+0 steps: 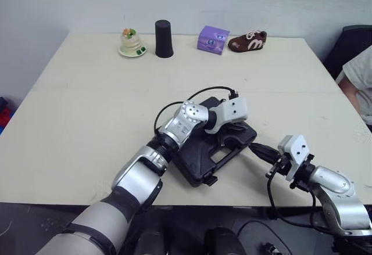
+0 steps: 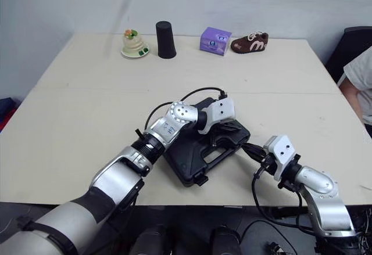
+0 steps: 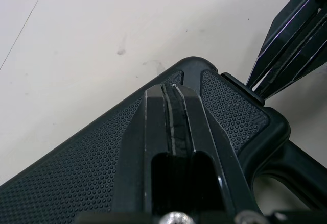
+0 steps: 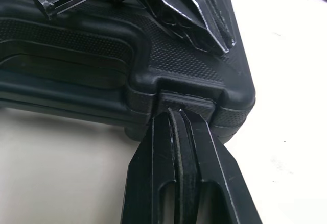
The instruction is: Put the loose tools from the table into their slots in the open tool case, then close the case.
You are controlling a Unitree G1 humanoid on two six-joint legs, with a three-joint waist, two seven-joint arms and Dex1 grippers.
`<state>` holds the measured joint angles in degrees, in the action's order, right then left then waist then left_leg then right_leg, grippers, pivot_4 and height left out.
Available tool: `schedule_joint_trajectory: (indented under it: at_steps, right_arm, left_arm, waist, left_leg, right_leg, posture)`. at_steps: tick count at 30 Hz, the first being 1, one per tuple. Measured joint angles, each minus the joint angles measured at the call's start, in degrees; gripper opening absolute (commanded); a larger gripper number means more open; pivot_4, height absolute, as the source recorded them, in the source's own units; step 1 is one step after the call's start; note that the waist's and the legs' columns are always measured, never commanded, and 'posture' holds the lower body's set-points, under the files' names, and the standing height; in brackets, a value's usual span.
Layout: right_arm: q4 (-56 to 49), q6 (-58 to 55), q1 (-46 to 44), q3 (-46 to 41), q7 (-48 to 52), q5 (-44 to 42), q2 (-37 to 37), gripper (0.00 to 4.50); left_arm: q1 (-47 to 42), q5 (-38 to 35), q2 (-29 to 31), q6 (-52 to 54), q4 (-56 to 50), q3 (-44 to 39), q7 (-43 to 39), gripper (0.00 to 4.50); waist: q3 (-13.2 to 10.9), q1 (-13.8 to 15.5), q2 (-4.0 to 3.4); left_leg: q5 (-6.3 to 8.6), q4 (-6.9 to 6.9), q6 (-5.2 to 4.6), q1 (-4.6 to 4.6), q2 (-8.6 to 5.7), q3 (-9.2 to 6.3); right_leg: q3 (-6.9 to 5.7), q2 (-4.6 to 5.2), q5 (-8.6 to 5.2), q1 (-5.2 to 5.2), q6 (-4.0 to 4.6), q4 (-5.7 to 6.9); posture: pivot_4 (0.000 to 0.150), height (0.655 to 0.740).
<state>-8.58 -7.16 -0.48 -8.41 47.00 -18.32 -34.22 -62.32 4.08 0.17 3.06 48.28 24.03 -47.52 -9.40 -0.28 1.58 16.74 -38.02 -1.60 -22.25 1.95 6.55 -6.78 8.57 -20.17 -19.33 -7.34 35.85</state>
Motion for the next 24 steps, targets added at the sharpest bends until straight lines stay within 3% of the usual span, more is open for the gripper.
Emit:
schedule_joint_trajectory:
  at_steps: [15,19,24]
  right_arm:
    - [0.2,-1.9,-3.6,2.2,3.4,1.1,-2.3,0.0]
    - [-4.7,-3.1,0.6,1.0,7.5,-1.5,-6.7,0.0]
    - [-7.6,-3.0,4.3,1.8,11.0,-2.8,-7.9,0.0]
  left_arm:
    - [2.1,0.0,3.1,1.2,-5.7,-0.9,-3.5,0.07]
    - [6.1,-2.3,7.1,3.7,-16.9,-3.3,-6.9,0.07]
    - [8.8,-9.4,12.9,13.3,-37.2,-6.6,-13.1,0.07]
  waist:
    - [0.2,-1.3,-0.04]
    - [-0.5,-1.1,-0.65]
    - [-0.9,-0.5,-0.82]
  left_leg:
    - [0.07,0.17,0.41,0.04,0.38,0.08]
    - [0.03,0.17,0.36,-0.19,0.28,0.1]
    - [-0.23,0.15,0.24,-0.54,-0.03,0.1]
  right_leg:
    - [0.0,-0.16,-0.12,-0.1,0.22,-0.06]
    - [0.03,-0.14,-0.12,-0.31,0.22,-0.04]
    - [-0.04,-0.24,-0.07,-0.6,0.13,0.05]
  posture:
    - [0.15,0.734]
    - [0.15,0.734]
    - [0.15,0.734]
